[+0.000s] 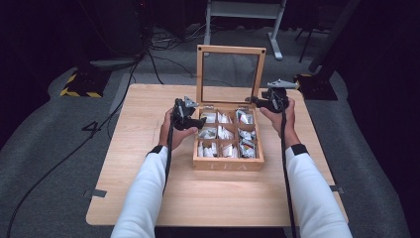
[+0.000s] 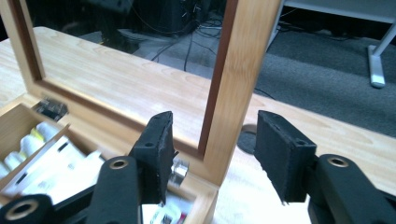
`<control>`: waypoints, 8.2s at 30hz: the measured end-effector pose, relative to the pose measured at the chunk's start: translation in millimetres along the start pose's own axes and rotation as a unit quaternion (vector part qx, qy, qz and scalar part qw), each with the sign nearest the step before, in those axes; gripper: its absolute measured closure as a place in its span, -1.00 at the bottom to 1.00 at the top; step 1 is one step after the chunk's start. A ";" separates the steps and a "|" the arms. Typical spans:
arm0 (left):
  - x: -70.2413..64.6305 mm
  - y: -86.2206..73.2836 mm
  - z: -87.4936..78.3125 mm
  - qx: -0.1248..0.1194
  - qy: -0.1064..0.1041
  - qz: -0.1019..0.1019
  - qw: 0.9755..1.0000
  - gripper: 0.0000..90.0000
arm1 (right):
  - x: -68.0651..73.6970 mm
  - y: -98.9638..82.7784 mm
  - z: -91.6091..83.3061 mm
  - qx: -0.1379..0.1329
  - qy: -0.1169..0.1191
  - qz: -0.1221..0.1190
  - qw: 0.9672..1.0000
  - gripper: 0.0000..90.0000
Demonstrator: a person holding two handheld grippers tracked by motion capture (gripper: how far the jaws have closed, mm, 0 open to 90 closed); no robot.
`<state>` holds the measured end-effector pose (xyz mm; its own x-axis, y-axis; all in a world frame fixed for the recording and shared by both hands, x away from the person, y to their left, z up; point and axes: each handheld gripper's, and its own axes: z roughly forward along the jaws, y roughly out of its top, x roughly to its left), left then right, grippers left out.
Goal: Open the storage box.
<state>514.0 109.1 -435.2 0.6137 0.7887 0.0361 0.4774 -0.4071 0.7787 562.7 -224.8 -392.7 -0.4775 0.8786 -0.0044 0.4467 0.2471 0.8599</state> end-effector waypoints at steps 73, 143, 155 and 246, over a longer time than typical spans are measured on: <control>-40.6 -191.8 -131.8 0.054 -0.038 0.044 0.997 -0.64 | 102.4 -98.7 -89.5 0.033 0.107 -0.243 0.964 -0.08; -34.6 -188.9 -126.8 0.066 -0.059 0.022 0.996 -0.66 | 74.9 -101.1 -101.2 0.002 0.180 -0.163 0.970 0.95; -35.2 -188.4 -126.1 0.066 -0.058 0.020 0.996 -0.67 | 73.7 -95.4 -112.8 -0.021 0.189 -0.159 0.969 0.94; -35.8 -187.6 -125.1 0.065 -0.058 0.019 0.996 -0.67 | 191.7 -159.7 -108.1 0.089 0.322 -0.283 0.899 0.55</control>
<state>323.9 214.9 -504.2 0.6978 0.7161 -0.0149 0.5255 -0.4978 0.6899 318.0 -140.1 -475.8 -0.9797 0.1874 -0.0707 0.0807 0.6923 0.7171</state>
